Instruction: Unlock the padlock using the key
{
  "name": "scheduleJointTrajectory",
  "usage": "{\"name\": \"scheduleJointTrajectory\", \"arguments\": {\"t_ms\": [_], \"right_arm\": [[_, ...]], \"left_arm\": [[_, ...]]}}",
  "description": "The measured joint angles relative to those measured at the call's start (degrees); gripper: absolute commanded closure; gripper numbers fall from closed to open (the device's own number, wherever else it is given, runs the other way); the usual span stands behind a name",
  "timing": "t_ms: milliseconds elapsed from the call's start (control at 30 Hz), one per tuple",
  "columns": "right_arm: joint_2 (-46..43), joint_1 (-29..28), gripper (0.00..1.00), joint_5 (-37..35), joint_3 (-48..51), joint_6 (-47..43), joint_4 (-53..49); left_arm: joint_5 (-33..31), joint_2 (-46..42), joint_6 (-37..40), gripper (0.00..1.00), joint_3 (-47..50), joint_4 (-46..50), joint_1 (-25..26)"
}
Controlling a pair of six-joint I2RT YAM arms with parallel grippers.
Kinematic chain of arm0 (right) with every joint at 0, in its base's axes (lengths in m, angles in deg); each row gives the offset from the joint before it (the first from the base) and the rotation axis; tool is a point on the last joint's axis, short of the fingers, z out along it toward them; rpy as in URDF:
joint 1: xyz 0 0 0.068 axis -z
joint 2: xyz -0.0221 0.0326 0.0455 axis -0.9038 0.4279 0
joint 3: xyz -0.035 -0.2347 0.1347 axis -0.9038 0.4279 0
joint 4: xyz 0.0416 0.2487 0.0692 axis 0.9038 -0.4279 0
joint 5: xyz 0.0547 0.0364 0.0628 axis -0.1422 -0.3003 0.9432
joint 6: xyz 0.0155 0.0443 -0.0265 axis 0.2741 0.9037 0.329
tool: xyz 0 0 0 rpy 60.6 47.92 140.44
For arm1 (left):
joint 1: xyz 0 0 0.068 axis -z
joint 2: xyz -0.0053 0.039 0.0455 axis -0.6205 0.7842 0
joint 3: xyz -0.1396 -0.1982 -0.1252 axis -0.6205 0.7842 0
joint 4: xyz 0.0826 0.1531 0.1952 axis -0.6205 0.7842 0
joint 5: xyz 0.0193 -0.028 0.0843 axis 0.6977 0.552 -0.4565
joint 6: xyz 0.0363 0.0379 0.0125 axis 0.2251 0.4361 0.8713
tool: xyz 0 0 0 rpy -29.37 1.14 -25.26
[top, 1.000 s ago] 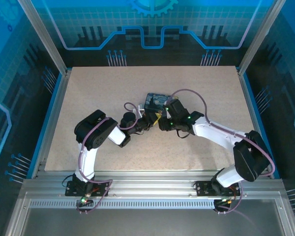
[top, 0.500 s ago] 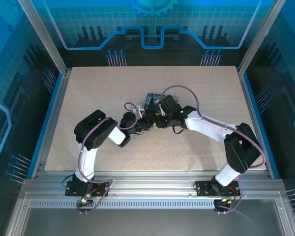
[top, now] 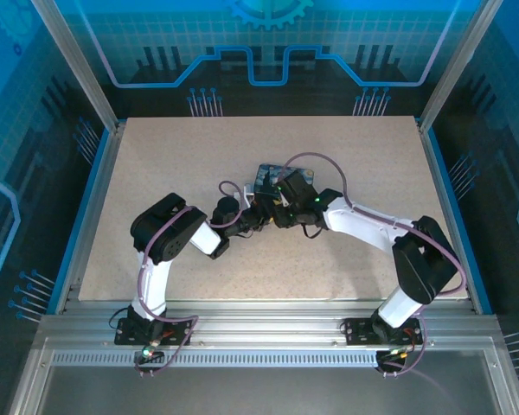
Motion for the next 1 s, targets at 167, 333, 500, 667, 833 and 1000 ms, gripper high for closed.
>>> {"name": "scheduleJointTrajectory", "arguments": {"t_ms": [167, 333, 500, 667, 833, 1000], "right_arm": [[-2.9, -0.9, 0.6, 0.0, 3.0, 0.0, 0.9], [-2.9, -0.9, 0.6, -0.2, 3.2, 0.0, 1.8], [-1.3, -0.9, 0.6, -0.5, 3.1, 0.0, 2.5], [1.3, -0.9, 0.6, -1.3, 2.1, -0.2, 2.5], [2.0, -0.9, 0.61, -1.5, 1.1, -0.8, 2.2], [3.5, -0.9, 0.64, -1.7, -0.5, -1.5, 0.8]], "left_arm": [[0.0, -0.3, 0.0, 1.0, 0.0, -0.1, 0.0], [0.0, -0.4, 0.0, 1.0, 0.0, -0.1, 0.0], [0.0, -0.6, -0.3, 1.0, 0.0, -0.1, 0.0], [0.0, -0.7, -1.1, 1.0, 0.0, -0.1, 0.0], [0.0, -0.7, -1.5, 1.0, 0.0, -0.3, -0.1], [0.0, -0.7, -1.5, 1.0, -0.1, -0.7, -0.2]]}}
